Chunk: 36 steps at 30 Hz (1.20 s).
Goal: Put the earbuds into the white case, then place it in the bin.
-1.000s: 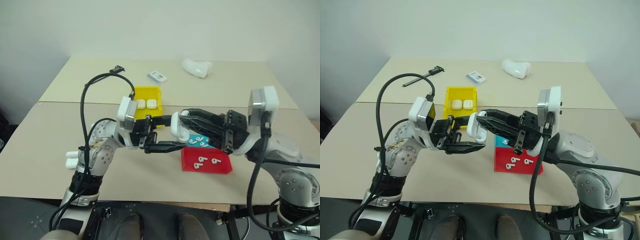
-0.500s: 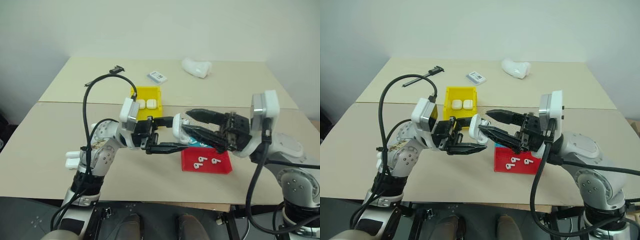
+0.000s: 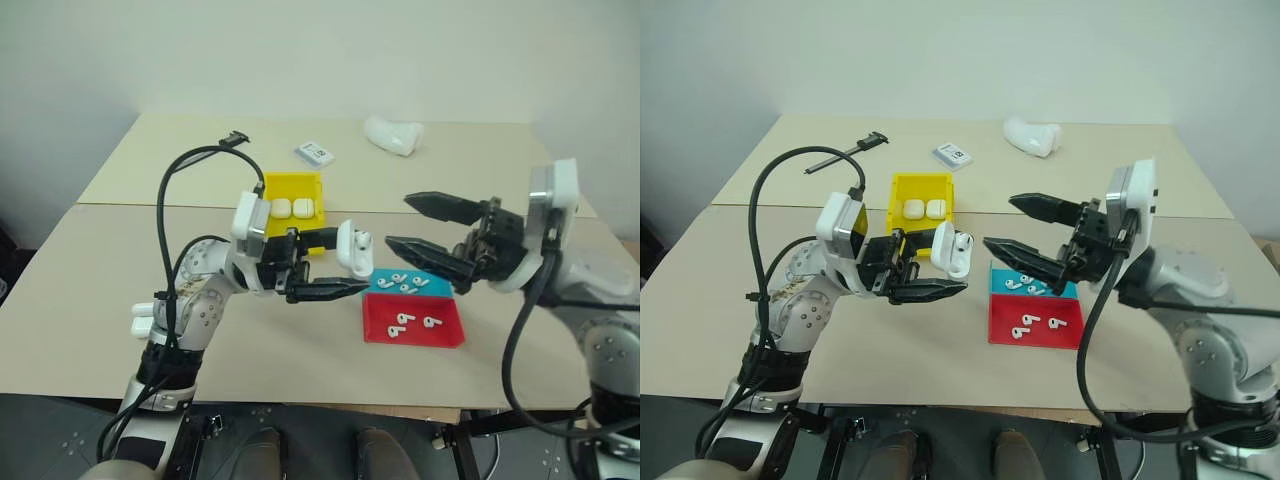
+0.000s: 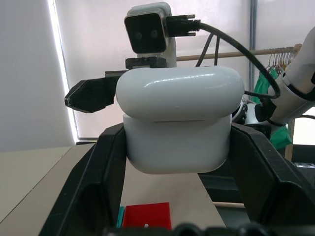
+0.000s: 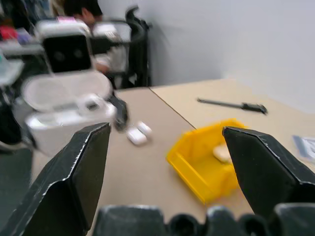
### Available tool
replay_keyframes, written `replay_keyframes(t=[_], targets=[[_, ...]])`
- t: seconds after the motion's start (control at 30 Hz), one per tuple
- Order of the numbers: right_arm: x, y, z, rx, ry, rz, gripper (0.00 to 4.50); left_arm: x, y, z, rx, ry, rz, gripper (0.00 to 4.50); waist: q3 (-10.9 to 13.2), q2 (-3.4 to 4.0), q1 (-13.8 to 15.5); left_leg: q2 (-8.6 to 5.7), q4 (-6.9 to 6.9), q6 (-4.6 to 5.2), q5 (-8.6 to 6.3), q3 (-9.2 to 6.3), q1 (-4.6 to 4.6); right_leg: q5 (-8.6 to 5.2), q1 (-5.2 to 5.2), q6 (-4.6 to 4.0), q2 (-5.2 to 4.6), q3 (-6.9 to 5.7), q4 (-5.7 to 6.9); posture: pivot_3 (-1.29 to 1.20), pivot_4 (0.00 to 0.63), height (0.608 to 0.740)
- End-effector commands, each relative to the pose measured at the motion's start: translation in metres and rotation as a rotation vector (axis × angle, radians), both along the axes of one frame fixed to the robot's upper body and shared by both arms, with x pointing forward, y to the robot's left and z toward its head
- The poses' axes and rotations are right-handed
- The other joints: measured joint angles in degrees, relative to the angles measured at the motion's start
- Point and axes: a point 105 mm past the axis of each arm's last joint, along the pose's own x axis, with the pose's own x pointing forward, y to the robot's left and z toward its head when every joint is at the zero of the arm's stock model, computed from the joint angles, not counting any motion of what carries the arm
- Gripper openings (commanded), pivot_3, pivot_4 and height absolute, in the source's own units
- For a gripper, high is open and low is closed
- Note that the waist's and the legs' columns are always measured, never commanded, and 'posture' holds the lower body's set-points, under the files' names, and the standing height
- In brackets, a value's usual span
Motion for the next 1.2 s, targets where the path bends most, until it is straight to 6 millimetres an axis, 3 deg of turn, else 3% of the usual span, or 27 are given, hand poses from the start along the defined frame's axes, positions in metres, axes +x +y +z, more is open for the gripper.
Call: replay_keyframes(t=[0.03,0.2,0.43,0.53,0.7,1.2], targets=[[0.022,-0.006,-0.010,-0.301,-0.096,-0.026,4.21,-0.001,0.005,0.012,-0.022,-0.069,0.036,2.79,0.0,0.01,-0.2,0.01,0.01,0.00,0.00,0.01,0.03,0.00,0.00,0.00,0.01,0.01,0.00,0.00,0.150,0.740],[0.057,-0.014,-0.041,-0.857,-0.234,0.079,4.21,0.001,0.010,0.013,-0.024,-0.088,0.066,2.79,0.0,0.04,-0.6,0.02,-0.04,0.00,0.00,0.06,0.04,-0.01,-0.08,0.00,0.07,0.05,0.00,0.00,0.150,0.740],[0.088,-0.027,-0.067,-1.253,-0.218,0.294,4.21,0.001,0.013,0.012,-0.044,-0.099,0.115,2.79,0.1,0.06,-0.2,0.00,-0.02,0.02,-0.01,0.16,-0.13,0.00,-0.19,0.00,-0.01,0.05,-0.07,0.00,0.150,0.740],[0.095,-0.028,-0.078,-1.319,-0.168,0.366,3.86,-0.001,0.016,0.011,-0.047,-0.097,0.137,2.79,0.1,0.06,-0.2,0.00,-0.03,0.02,-0.01,0.17,-0.13,0.01,-0.20,-0.01,-0.03,0.04,-0.05,0.00,0.150,0.740],[0.100,-0.031,-0.095,-1.405,-0.107,0.456,2.31,-0.002,0.020,0.010,-0.047,-0.098,0.169,2.79,0.1,0.09,-0.1,0.02,-0.02,0.02,-0.01,0.17,-0.09,0.02,-0.20,-0.04,-0.04,0.02,0.04,0.00,0.150,0.740],[0.117,-0.028,-0.120,-1.492,-0.119,0.422,2.31,-0.006,0.022,0.008,-0.048,-0.097,0.217,2.79,0.1,0.14,-0.4,0.02,-0.03,-0.01,0.01,0.19,0.04,0.04,-0.19,-0.09,-0.06,0.04,0.25,0.00,0.150,0.740]])
